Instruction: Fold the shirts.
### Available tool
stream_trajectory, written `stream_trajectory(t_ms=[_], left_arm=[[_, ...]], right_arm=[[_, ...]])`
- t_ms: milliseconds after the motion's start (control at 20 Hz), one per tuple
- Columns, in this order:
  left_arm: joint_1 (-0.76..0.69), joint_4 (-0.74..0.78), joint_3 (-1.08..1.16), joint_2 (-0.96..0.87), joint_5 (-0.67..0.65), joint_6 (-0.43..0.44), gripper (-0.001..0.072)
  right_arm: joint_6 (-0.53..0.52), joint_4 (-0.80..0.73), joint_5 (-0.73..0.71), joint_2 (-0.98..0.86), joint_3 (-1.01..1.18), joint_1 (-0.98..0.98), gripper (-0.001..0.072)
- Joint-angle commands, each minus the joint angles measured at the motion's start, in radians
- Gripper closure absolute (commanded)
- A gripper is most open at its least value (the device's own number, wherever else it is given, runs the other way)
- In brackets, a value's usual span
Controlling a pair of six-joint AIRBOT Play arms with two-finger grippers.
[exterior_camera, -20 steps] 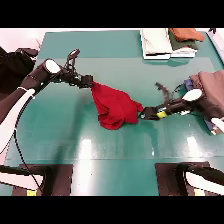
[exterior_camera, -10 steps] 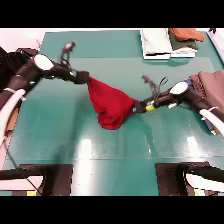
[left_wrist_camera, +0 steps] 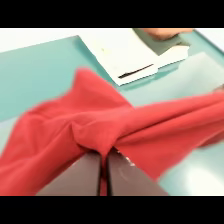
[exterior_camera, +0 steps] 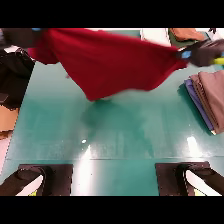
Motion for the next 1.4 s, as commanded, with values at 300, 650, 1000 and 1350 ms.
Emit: stream_trajectory(t_ms=[300, 650, 1000, 1350], left_arm=[[-0.015, 0.047, -0.266, -0.035, -0.209, 0.020, 0.0681], [-0.182, 0.006, -0.674, -0.056, -0.216, 0.014, 0.0274], [0.017, 0.000, -0.635, -0.047, -0.123, -0.038, 0.0182], [0.230, -0.048, -0.639, -0.198, -0.077, -0.021, 0.0181]], right_arm=[[0.125, -0.331, 0.148, -0.180, 0.147, 0.202, 0.0694], [0.139, -0.428, 0.254, -0.337, 0.147, 0.319, 0.0694], [0.143, -0.422, 0.206, -0.195, -0.115, 0.254, 0.0694], [0.142, -0.269, 0.043, -0.094, -0.348, 0.165, 0.0694]])
